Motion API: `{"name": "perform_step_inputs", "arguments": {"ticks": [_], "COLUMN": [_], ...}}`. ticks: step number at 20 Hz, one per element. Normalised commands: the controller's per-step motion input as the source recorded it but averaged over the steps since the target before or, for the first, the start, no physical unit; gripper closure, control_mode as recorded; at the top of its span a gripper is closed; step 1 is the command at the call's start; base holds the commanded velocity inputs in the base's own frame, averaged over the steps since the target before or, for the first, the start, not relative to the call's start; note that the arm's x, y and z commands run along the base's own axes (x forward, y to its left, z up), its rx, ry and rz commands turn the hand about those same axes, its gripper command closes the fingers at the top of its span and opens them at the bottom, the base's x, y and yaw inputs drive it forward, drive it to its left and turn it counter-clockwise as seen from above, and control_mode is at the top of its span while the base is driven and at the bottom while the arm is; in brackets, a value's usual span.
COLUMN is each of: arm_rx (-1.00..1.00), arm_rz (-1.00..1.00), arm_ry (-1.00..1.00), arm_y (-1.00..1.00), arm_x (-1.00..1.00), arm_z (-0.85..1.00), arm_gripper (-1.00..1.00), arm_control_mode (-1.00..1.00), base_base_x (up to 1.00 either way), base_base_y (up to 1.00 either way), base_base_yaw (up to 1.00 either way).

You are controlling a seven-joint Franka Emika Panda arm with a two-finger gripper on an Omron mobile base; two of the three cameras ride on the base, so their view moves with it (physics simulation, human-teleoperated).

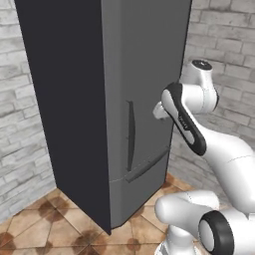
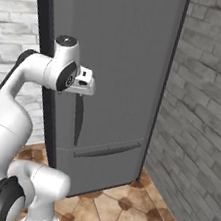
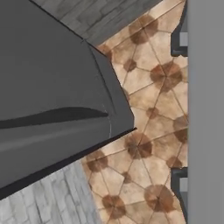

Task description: Gather the squashs from the fridge and place them on a tray on the dining counter. Then gather the chicken drumstick and steak from the fridge and place them on the other tray.

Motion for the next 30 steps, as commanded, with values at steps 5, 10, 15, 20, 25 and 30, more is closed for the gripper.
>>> {"name": "perform_step_inputs", "arguments": {"ticks": [5,10,15,20,25,30], "arm_rx": [0.12,0.11,0.01,0.02,0.05,0.04], "arm_rz": [0.19,0.16,0.14,0.08,0.02,0.0], "arm_ry": [-0.2,-0.07,0.0,-0.08,-0.23,-0.26], "arm_y": [0.01,0.04,0.11,0.15,0.02,0.0], "arm_x": [0.0,0.2,0.02,0.13,0.17,0.1], "arm_z": [-0.66,-0.56,-0.32,-0.29,-0.28,-0.21], "arm_gripper": [-1.0,-1.0,-1.0,-1.0,-1.0,-1.0], "arm_control_mode": [-1.0,-1.0,-1.0,-1.0,-1.0,-1.0], "base_base_x": [0.0,0.0,0.0,0.0,0.0,0.0], "base_base_y": [0.0,0.0,0.0,0.0,0.0,0.0], "base_base_yaw": [0.0,0.0,0.0,0.0,0.0,0.0]}}
